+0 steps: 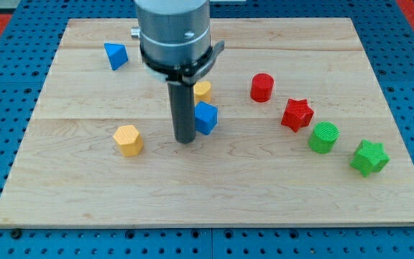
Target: Push the yellow hexagon slightly to the left of the board
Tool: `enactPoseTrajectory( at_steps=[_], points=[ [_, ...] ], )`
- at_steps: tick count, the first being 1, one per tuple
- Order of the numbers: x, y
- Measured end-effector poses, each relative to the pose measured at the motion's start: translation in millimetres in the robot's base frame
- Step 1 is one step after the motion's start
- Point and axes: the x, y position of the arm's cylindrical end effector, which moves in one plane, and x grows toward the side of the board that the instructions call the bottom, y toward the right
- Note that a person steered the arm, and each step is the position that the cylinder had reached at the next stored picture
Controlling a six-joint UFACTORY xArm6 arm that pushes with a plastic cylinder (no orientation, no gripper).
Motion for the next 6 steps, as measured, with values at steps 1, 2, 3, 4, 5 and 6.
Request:
enactPoseTrajectory(
  at_steps=[1, 2, 3, 4, 5, 6],
  points=[
    [7.1, -6.0],
    [7.4, 12.1],
    [15.9, -32.5],
    [10.5, -85.2],
    [8.3, -50.9],
    [-10.0, 28.8]
  ],
)
